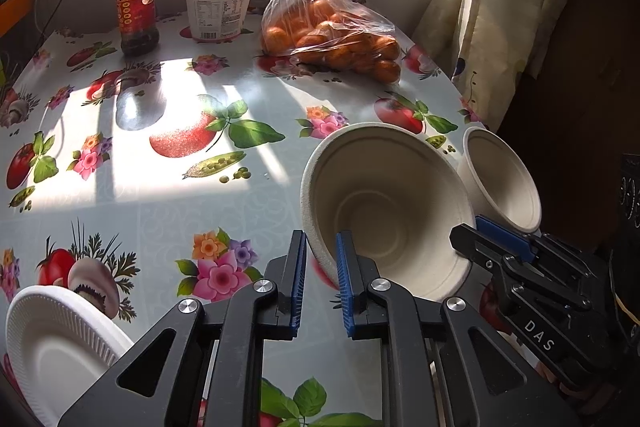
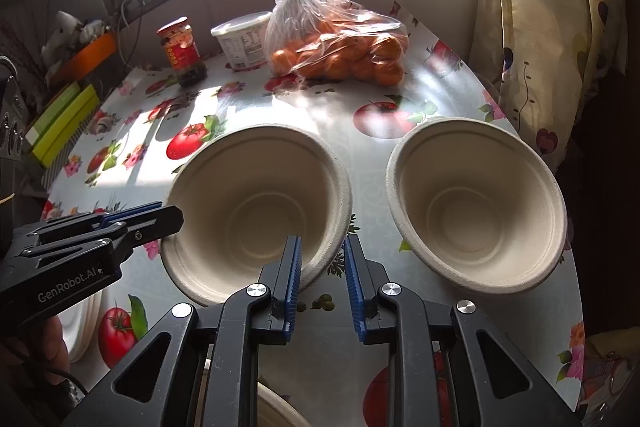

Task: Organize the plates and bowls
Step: 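Close the left gripper on the beige bowl rim, then carry the held bowl onto another beige bowl and lower it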

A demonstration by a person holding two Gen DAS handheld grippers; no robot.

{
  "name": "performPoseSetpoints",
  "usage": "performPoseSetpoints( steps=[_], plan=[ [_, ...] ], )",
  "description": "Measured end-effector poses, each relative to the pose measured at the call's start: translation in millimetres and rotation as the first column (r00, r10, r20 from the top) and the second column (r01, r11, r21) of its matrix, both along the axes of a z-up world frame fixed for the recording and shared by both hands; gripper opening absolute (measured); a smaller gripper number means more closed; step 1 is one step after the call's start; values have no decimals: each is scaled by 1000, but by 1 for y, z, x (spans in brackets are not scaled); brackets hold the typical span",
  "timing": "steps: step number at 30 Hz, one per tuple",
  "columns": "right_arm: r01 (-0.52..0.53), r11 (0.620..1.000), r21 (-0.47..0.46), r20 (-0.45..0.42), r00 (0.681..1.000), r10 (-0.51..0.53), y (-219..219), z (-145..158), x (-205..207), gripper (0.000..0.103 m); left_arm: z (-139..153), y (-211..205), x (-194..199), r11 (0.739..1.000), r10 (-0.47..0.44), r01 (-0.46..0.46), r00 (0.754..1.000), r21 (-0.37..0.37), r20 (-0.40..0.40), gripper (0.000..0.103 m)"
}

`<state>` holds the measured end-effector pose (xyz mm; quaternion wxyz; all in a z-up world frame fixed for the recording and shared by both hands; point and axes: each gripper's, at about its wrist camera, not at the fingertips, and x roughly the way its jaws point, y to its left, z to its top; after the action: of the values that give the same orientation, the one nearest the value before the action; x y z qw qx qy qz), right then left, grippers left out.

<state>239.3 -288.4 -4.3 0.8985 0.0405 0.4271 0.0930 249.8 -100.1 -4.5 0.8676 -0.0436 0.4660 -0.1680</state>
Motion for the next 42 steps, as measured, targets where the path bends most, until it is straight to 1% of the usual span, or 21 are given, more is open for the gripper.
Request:
performPoseSetpoints(
  steps=[7, 16, 26, 42],
  plan=[
    [-2, 1000, 1, 4, 1000, 2, -1, 1, 1, 21, 2, 0, -1, 1000, 3, -3, 1000, -3, 3, 16],
    [0, 1000, 10, 34, 999, -1, -2, 15, -10, 21, 15, 4, -10, 1000, 1, -1, 999, -10, 34, 16],
    [0, 1000, 10, 73, 997, -1, 2, 30, -29, 21, 33, 9, -26, 1000, -8, 8, 997, -12, 78, 16],
    [20, 1000, 19, 117, 993, -22, 4, 47, -73, 21, 45, 13, -58, 999, -43, 46, 994, -29, 104, 16]
  ],
)
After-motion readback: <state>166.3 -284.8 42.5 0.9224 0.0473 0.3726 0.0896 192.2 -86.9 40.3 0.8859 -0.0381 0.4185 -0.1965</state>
